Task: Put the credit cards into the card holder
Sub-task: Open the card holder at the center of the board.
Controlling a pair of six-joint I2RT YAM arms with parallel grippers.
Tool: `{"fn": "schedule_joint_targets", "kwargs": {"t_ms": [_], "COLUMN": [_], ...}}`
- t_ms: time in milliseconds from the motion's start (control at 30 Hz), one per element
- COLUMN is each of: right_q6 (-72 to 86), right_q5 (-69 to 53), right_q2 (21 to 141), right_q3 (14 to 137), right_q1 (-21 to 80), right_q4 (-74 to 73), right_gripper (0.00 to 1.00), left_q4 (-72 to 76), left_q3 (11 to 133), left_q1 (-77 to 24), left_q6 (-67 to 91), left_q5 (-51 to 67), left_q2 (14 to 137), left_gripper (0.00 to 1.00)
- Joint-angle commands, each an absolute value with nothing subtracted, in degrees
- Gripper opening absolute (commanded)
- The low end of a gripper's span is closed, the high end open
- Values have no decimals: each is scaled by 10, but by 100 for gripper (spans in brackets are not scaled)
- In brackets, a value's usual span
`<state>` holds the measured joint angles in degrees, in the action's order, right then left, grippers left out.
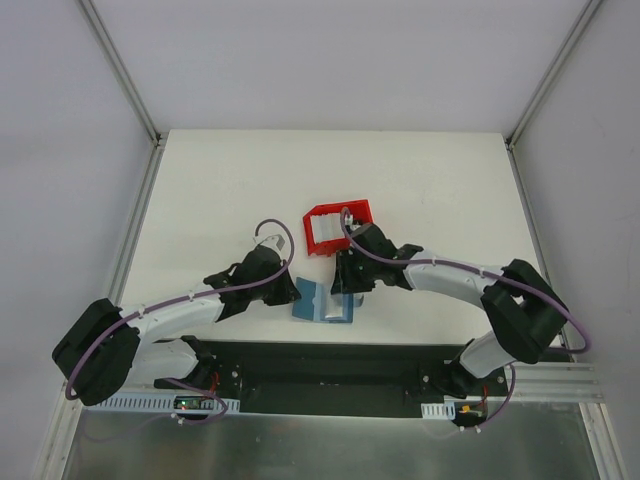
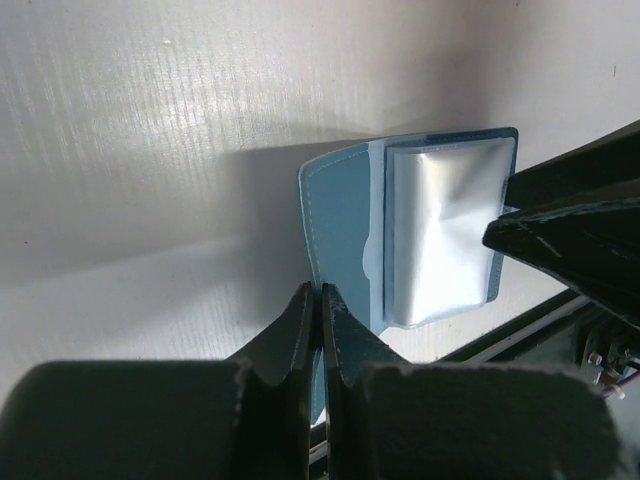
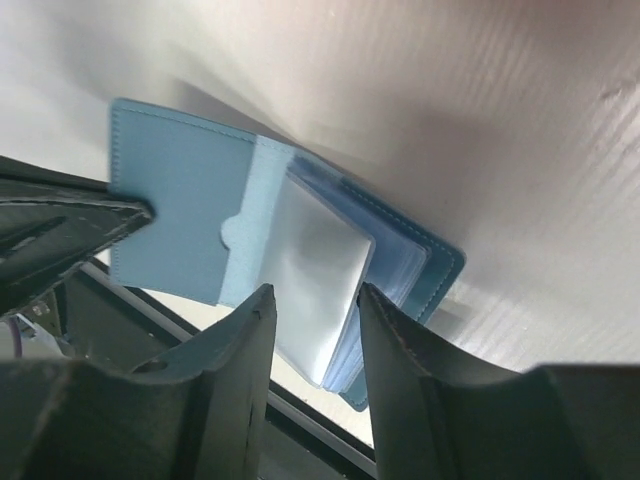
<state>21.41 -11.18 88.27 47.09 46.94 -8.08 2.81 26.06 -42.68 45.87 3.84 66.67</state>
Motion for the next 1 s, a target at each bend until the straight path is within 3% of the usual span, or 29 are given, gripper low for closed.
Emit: {"fn": "schedule_joint_targets", "kwargs": {"t_ms": [0,400,633,967], "right_q6": [191,179,152,110], "right_q5": [-107,-76,-63,-92], "right_q2": [832,714,664,707], "right_q3": [508,483,487,568], "right_q1": [457,423,396,345], "right_q4": [-91,-109,-141,-175], "right_gripper": [43,63,61,69], "left_q4": [36,35,33,29], "left_q3": [272,262,238,257], "left_q1": [-425,-424,-425,-424], "left_q6": [471,475,480,476], "left_q5": [18,14,-10,-30], "left_q2": [665,643,607,631], "left_gripper": [0,0,0,0]}}
